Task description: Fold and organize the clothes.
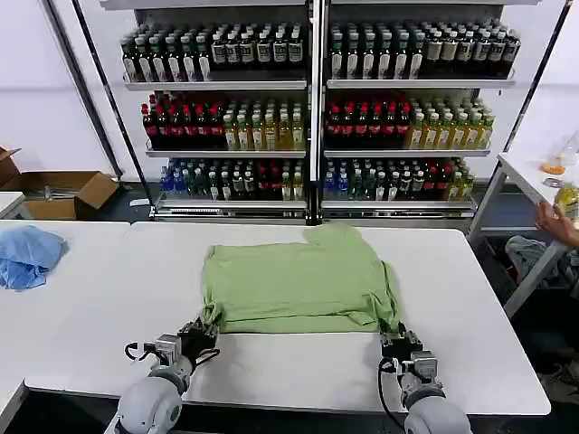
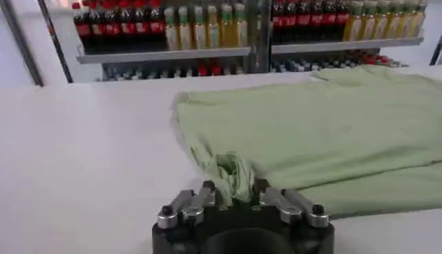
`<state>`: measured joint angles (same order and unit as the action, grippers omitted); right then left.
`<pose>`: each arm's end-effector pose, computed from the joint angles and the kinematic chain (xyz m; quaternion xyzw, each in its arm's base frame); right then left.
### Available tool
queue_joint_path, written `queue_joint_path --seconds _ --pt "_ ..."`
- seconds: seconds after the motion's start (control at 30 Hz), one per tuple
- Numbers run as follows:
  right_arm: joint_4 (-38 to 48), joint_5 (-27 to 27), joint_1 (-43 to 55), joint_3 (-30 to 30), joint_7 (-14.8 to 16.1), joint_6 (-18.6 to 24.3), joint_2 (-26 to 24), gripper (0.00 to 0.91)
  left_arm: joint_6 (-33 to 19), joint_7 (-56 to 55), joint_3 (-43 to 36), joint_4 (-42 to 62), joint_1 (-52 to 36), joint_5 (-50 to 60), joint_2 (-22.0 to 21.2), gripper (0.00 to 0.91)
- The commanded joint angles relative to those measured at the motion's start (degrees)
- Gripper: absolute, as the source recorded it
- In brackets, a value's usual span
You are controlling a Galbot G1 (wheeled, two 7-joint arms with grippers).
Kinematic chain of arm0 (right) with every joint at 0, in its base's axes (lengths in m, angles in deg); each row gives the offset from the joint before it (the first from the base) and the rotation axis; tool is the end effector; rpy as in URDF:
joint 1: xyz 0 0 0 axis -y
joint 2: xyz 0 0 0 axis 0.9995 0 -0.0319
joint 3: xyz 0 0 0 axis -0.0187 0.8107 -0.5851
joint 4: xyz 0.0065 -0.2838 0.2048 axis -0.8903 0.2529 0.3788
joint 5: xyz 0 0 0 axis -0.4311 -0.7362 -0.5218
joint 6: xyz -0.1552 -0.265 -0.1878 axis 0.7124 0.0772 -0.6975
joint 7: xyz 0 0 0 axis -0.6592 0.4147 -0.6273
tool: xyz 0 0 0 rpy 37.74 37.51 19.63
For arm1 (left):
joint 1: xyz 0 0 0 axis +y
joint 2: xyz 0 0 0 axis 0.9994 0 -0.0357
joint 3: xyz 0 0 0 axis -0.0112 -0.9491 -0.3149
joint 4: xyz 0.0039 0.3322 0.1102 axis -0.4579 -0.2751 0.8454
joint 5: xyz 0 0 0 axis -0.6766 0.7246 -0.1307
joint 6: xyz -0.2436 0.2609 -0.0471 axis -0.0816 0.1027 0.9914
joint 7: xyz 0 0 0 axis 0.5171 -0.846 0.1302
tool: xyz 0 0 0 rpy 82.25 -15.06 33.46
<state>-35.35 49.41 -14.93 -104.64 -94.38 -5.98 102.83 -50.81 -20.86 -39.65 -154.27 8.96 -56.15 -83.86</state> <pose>0.2510 -0.0316 -0.3265 0.0081 -0.9728 0.0445 0.2274 0.2865 0.0514 -0.3263 -0.0768 -0.9629 -0.0269 0.2572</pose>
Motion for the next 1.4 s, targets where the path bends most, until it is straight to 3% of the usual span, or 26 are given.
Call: queue_joint_path --seconds 0.03,0.63,0.67,0.7,0.73,0.77,0.8,0.97,1.17,1.27,1.4 --pt "-5.68 0.69 -6.05 -0.77 -0.22 -0.36 -0.27 0.000 1.51 1.27 0.71 -3.88 3.23 -2.42 2.23 0.040" --pt "-28.35 -7.95 -38.48 -9.54 1.19 2.61 3.86 0.000 3.48 1.58 6.05 -19.77 19.79 -3.60 8.20 0.030" --pt "-28.65 -8.38 -38.74 -9.69 1.24 2.31 4.06 0.000 3.60 1.57 6.24 -20.13 20.07 -3.37 8.33 0.040" --pt "-29.17 -9.60 -38.70 -9.95 1.21 1.05 4.26 0.000 4.14 1.46 6.46 -20.80 20.30 -3.06 8.51 0.191" --pt "-29.34 -9.86 -38.55 -10.15 1.22 0.55 4.27 0.212 4.33 1.36 6.54 -21.25 20.42 -2.87 8.53 0.756" --pt "-29.78 -10.10 -38.10 -10.77 1.44 0.21 4.16 0.605 4.28 1.24 6.59 -21.71 20.56 -2.46 8.67 0.907" --pt "-30.26 -9.86 -37.37 -11.68 1.74 0.04 3.87 0.907 4.26 1.09 6.70 -22.18 20.56 -2.00 8.74 0.907" --pt "-31.26 -7.50 -32.67 -15.16 2.29 0.71 2.27 0.907 3.91 0.80 8.38 -23.76 18.89 -1.84 9.17 0.907" --pt "-25.56 -2.76 -20.22 -16.43 2.23 0.41 0.44 0.907 3.68 0.53 8.83 -18.19 8.69 -5.10 10.36 0.907" --pt "-22.15 1.35 -14.26 -15.72 1.87 -0.49 -1.58 0.907 3.53 0.00 6.82 -11.96 1.42 -6.52 10.57 0.907" --pt "-13.52 6.67 -0.06 -11.21 -0.91 -2.97 -3.73 0.907 4.19 -0.65 3.43 -5.18 -7.25 -6.29 7.58 0.907"
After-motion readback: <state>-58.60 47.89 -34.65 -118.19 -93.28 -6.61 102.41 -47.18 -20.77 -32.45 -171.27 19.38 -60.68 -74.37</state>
